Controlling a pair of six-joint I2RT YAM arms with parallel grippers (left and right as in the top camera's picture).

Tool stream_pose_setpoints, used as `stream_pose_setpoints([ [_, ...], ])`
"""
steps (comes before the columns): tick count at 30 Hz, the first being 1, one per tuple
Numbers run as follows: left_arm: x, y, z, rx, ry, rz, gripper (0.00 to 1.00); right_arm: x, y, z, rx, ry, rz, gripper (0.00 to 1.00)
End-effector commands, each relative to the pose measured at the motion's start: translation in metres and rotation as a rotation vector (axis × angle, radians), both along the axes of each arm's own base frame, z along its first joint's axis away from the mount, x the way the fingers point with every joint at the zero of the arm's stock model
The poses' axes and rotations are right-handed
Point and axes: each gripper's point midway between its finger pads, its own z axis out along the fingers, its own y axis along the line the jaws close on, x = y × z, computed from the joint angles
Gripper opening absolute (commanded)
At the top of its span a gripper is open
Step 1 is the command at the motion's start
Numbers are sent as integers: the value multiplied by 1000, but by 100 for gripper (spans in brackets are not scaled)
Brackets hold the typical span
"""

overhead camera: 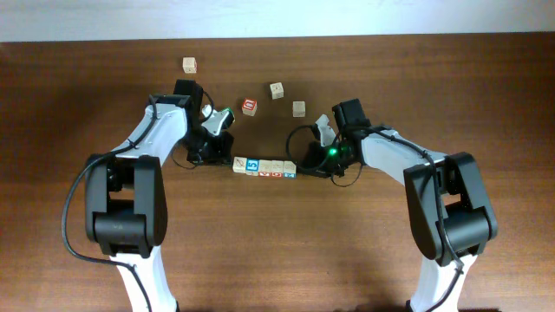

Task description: Rotate 5 blocks

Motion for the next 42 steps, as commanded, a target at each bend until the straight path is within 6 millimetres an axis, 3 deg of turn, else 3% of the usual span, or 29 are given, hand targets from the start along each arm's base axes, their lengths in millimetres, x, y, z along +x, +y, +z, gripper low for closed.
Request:
stream_pose_setpoints([
  [1,-4,-4,-5,-1,30,21,0,-8,13,0,40,7,47,5],
  [11,-4,-4,-5,-2,30,21,0,-8,14,1,47,8,50,5],
  [21,-4,-4,-5,-2,30,21,0,-7,28,28,146,-57,101,4],
  [34,-4,-6,-4,-10,32,21,0,-6,36,51,153,-124,122,5],
  [42,-5,-5,-4,-9,35,21,0,-7,52,71,146,-188,155,5],
])
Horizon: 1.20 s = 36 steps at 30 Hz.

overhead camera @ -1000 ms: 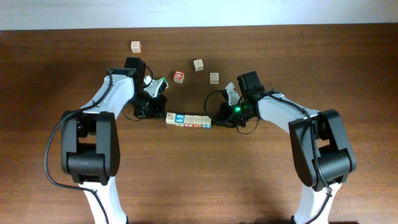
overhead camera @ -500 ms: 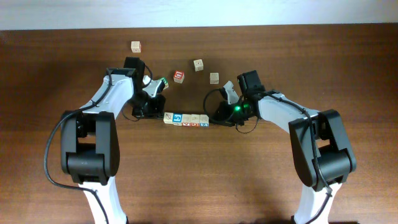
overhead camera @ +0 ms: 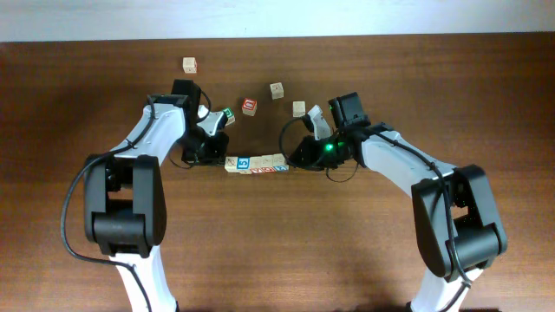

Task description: Rotate 5 blocks

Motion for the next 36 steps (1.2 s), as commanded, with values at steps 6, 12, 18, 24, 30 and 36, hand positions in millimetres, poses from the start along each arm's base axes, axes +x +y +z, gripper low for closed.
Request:
stream_pose_setpoints([
  [6,-8,-22,1,-94,34,-8,0,-9,37,27,37,-75,94,4],
  [12,-7,-22,1,-93,33,-8,0,-6,21,9,-84,-27,8,4],
  [18,-7,-22,1,-93,32,-8,0,-4,10,-1,-160,-17,-34,4],
  [24,-7,-22,1,-93,32,-8,0,-5,-9,-20,-280,28,-102,4],
  [30,-7,-21,1,-93,32,-9,0,-10,-12,-47,-311,94,-108,4],
  [36,-8,-20,0,-81,33,-8,0,-9,-17,-56,-327,118,-130,4],
])
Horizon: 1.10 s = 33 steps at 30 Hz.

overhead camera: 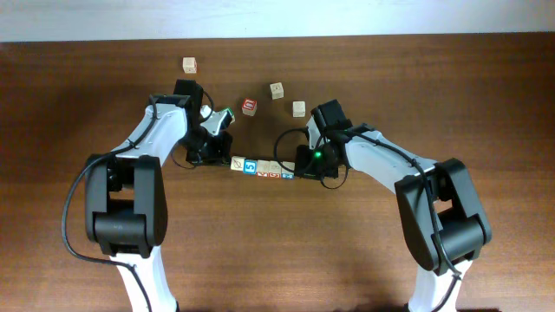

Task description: Rotate 5 blocks

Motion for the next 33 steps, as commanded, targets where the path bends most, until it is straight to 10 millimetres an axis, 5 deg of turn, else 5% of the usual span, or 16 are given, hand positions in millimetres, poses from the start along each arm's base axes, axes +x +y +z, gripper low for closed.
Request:
stream_pose_setpoints([
  [1,-7,-6,-4,-14,30,-3,0,-1,2,-4,-15,4,-5,4],
  [8,-18,-4,-4,-2,78,-3,0,5,4,-2,-6,-25,-4,10],
  [14,-20,-3,-4,2,105,31,0,10,8,3,9,-53,12,24],
  [24,-8,-5,-3,-5,54,31,36,18,11,10,14,-97,46,33],
  [33,-6,-3,-4,7,43,31,36,12,-1,3,-55,-65,27,45],
])
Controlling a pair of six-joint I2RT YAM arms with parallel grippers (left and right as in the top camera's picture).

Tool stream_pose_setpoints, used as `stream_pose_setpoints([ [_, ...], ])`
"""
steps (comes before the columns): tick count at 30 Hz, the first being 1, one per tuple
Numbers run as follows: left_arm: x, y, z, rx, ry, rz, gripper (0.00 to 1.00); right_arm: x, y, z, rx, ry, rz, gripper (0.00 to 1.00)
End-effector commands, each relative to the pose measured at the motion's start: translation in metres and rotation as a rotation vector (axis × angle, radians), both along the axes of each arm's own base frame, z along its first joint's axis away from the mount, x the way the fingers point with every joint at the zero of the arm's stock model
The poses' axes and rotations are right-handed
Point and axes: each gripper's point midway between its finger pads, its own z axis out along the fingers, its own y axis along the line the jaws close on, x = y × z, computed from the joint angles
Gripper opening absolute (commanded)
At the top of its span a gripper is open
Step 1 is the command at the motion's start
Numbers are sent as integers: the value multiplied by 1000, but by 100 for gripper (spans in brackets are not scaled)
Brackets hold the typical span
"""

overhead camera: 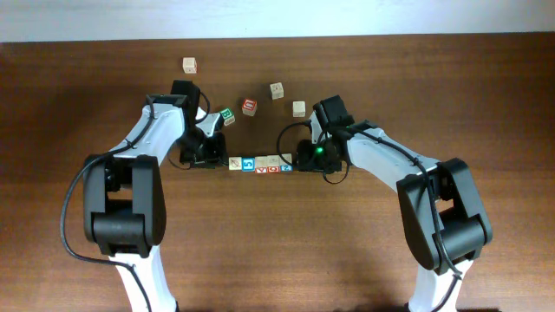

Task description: Rotate 5 blocks

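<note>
A row of several lettered wooden blocks (258, 164) lies end to end at the table's middle, almost level in the overhead view. My left gripper (211, 154) is at the row's left end and my right gripper (303, 157) is at its right end, both low by the table. Each looks to touch the end block. The arms hide the fingers, so their opening does not show.
Loose blocks lie behind the row: a green-lettered one (227, 114) by the left arm, a red one (249, 106), a plain one (277, 89), another (298, 108) by the right arm, and one at the far left (189, 64).
The row, which slanted down toward its right end, now lies almost level and slightly further left. Both grippers stay at its ends; the right one sits a little higher in the view.
At first the row lay between the two grippers, right of where it is now. Then it sat further left with the right gripper drawn back up. Later it slanted down to the right with the right gripper close on its end. Now it is level.
</note>
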Motion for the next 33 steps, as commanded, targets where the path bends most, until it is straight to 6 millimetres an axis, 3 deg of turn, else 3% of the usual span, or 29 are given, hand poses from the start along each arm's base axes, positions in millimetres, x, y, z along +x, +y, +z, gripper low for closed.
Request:
stream_pose_setpoints([
  [1,-4,-21,1,-81,15,-21,32,-7,10,1,10,15,30,45],
  [5,-4,-16,-1,-49,18,-15,11,-7,1,-4,-39,42,-40,41],
  [8,-4,-14,-2,-33,17,-15,6,-8,-5,-7,-69,58,-81,36],
  [18,-3,27,-12,215,30,82,4,-6,-22,-9,-113,84,-153,33],
  [22,-2,27,1,222,43,79,2,2,-20,18,-116,24,-56,30],
  [25,10,29,25,238,21,81,1,10,-13,50,-129,-40,-14,29],
  [26,18,31,37,249,-2,84,1,13,-2,65,-120,-74,23,29],
  [29,44,33,67,247,-93,102,4,14,29,88,-93,-135,83,29],
  [31,60,36,78,239,-152,119,6,8,56,91,-72,-170,124,29],
  [33,64,38,79,237,-166,126,6,1,70,84,-92,-162,100,29],
])
